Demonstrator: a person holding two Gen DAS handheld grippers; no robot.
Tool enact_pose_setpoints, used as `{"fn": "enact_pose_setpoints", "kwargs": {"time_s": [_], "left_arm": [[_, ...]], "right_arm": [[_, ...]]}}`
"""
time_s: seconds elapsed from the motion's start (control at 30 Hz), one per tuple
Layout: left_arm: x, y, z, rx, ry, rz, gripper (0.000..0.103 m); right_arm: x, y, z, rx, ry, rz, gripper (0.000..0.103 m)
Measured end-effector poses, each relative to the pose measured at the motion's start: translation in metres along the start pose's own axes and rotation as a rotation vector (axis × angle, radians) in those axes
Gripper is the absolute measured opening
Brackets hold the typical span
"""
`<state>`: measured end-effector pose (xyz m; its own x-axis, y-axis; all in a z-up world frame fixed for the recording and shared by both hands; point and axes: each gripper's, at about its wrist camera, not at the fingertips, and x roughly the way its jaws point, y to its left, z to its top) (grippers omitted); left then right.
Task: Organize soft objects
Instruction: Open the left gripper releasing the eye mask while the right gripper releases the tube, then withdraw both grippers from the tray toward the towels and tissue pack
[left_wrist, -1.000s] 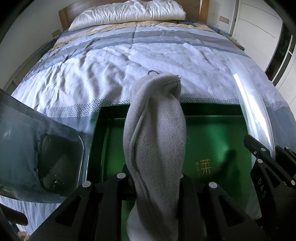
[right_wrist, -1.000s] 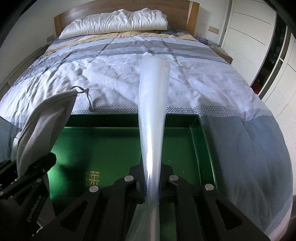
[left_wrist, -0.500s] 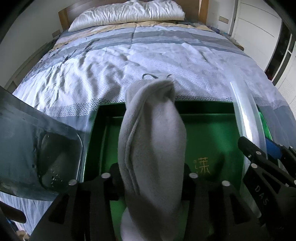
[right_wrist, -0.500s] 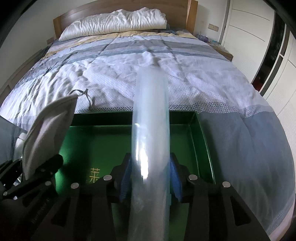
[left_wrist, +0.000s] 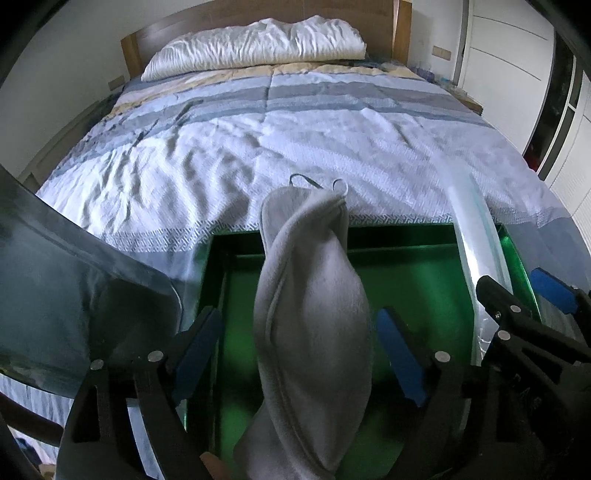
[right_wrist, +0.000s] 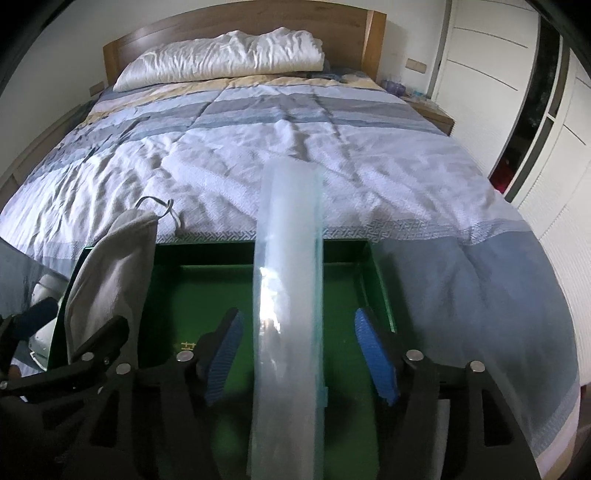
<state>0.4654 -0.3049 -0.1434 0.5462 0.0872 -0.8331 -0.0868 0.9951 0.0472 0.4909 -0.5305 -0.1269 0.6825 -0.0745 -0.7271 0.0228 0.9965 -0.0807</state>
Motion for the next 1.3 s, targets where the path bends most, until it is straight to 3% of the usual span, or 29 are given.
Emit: {"fn": "enact_pose_setpoints", "kwargs": {"time_s": [0.23,0.53,0.73,1.0,1.2,1.3], "left_arm": [[-0.007,0.0,-0.001,-0.001,-0.016,0.009,0.083],[-0.04,0.0,-0.006,-0.013,-0.062,-0.037,0.083],[-0.071,0.009,-0.011,-0.097,-0.063,-0.096,0.083],[-0.162,0.024,-0.046,-0.201,-0.085,-0.296,0.083],[-0.229,0.05,-0.074,-0.147,-0.103,-0.384,0.083],[-0.255,0.071,-0.086,-0.1,-0.116,-0.383,0.083]], "right_arm": [[-0.013,0.003,-0.001,-0.006,-0.025,-0.037,0.072],[-0.052,-0.004,0.004,0.019,-0.086,-0.071,0.078],[-0.085,-0.008,0.003,0.033,-0.123,-0.116,0.078],[-0.159,-0.029,-0.027,0.12,-0.179,-0.153,0.079],[-0.227,-0.02,-0.069,0.152,-0.182,-0.132,0.082],[-0.26,-0.004,-0.09,0.163,-0.174,-0.105,0.082]]}}
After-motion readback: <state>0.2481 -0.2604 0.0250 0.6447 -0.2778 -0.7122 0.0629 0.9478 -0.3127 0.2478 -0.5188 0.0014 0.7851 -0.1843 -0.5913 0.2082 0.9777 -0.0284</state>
